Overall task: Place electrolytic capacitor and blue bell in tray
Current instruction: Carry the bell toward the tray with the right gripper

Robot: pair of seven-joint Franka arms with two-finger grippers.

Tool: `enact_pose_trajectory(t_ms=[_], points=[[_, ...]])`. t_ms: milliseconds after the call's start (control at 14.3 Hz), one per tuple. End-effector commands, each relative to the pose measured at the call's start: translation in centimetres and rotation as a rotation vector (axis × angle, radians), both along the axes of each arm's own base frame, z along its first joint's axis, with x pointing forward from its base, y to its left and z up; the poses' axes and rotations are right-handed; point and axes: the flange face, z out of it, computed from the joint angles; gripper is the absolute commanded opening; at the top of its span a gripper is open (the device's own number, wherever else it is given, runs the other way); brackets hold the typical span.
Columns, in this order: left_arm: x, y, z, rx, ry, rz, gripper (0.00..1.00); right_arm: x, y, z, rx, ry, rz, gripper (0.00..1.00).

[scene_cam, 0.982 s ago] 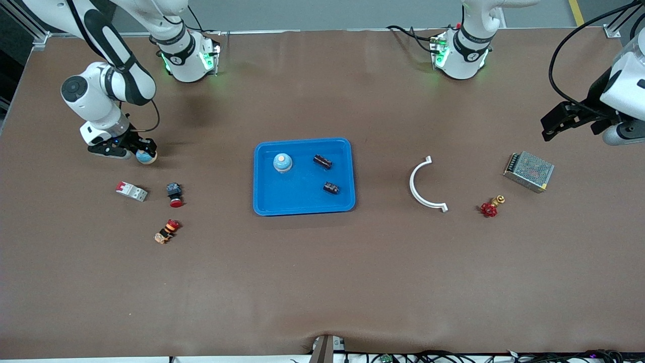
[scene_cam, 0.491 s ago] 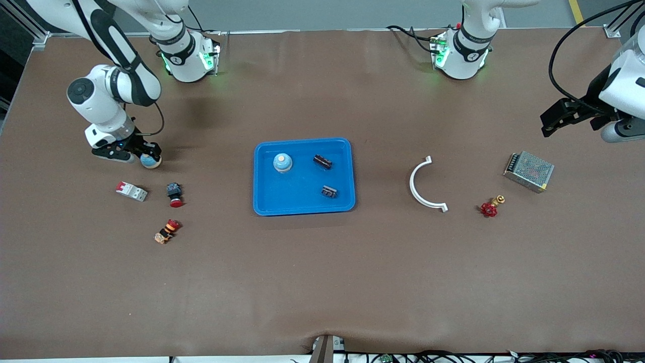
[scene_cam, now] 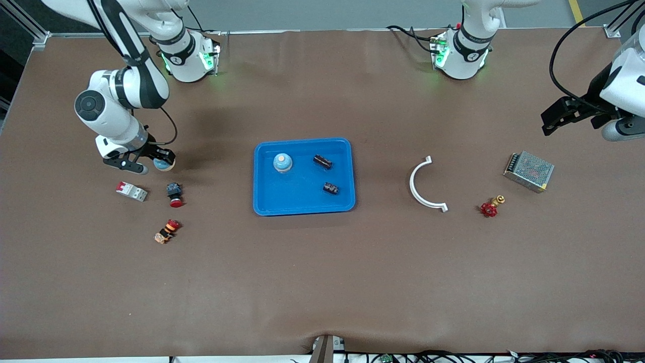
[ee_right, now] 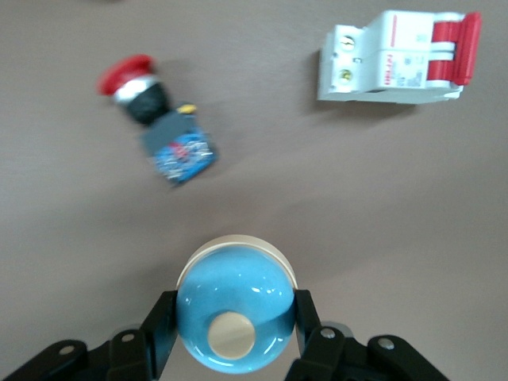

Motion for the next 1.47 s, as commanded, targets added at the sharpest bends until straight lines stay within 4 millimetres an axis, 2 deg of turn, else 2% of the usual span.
enact_pose_trajectory(t_ms=[0,210,421,491,1122,1402], points=[[-0.9,0.2,0.6,-0.011,0.016,-0.007,1.00,2.7,5.5,5.0,-0.018,0.016,-0.071,0.00],[-1.3,0.2,0.4,-0.007,0.049,-0.008,1.00,4.1,8.9,7.1,0.060,0.000,-0.146,0.00],[-1.4,0.3,0.3,-0.006,0.056,-0.004,1.00,5.1,11.2,6.9,0.088,0.003,-0.194,0.00],[-1.4,0.4,0.3,-0.004,0.056,-0.004,1.00,5.2,13.0,6.7,0.084,0.002,-0.208,0.00],[-1.3,0.3,0.2,-0.009,0.055,-0.005,1.00,6.4,25.8,3.9,0.075,-0.042,-0.386,0.00],[-1.9,0.3,0.9,-0.009,0.052,-0.007,1.00,6.5,29.0,0.6,0.091,-0.079,-0.433,0.00]])
